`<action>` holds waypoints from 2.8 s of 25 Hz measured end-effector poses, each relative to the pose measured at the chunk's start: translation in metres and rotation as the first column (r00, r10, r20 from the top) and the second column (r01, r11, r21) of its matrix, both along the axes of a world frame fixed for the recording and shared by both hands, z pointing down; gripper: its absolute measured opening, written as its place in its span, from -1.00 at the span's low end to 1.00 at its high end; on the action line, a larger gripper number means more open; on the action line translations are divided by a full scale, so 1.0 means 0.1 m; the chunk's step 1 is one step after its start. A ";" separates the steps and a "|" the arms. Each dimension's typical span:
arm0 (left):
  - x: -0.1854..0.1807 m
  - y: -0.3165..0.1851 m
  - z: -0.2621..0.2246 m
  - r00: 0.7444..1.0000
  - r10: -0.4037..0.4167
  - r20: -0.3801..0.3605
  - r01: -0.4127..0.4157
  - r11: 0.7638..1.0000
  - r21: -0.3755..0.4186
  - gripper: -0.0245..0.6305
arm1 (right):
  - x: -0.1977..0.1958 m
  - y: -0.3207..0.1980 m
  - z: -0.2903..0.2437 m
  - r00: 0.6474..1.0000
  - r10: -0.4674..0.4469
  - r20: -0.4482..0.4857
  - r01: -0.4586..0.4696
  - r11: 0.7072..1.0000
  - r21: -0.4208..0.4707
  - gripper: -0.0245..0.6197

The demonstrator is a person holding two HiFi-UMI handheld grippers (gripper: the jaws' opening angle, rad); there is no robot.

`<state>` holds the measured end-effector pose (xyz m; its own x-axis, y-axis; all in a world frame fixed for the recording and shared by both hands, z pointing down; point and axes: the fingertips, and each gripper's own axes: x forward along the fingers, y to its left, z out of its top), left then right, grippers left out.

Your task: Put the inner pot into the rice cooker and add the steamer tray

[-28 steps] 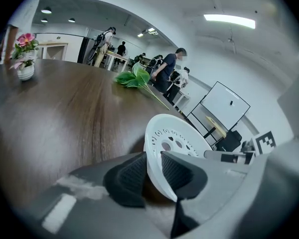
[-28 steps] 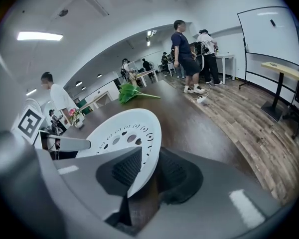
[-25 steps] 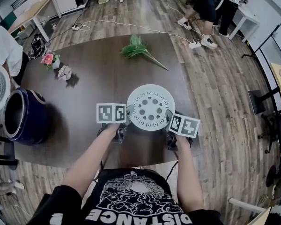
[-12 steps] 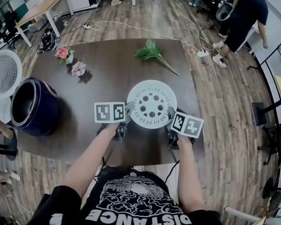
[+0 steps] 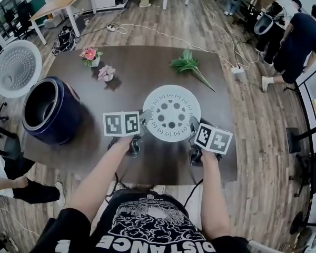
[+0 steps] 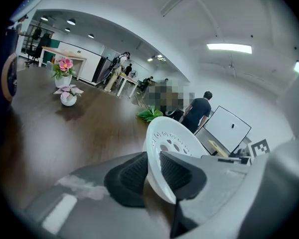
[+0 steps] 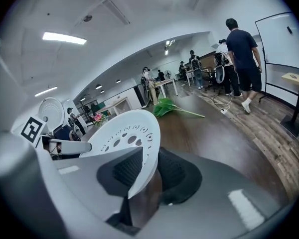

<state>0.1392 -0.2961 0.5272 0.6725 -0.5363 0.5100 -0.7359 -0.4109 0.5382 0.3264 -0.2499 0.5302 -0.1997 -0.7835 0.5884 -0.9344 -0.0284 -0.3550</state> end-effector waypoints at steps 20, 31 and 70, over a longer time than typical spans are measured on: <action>-1.34 0.02 -0.75 0.987 -0.159 -0.037 0.163 0.976 0.144 -0.66 | -1.30 -0.28 -0.70 0.984 -0.175 0.012 0.172 0.974 0.145 -0.63; -2.31 0.09 -1.06 0.960 -0.277 -0.035 0.278 0.934 0.224 -0.66 | -2.28 -0.45 -0.96 0.952 -0.305 0.033 0.291 0.931 0.221 -0.63; -4.53 0.60 -1.89 0.727 -0.681 -0.088 0.668 0.672 0.318 -0.66 | -4.72 -0.77 -1.86 0.699 -0.714 0.050 0.660 0.670 0.338 -0.63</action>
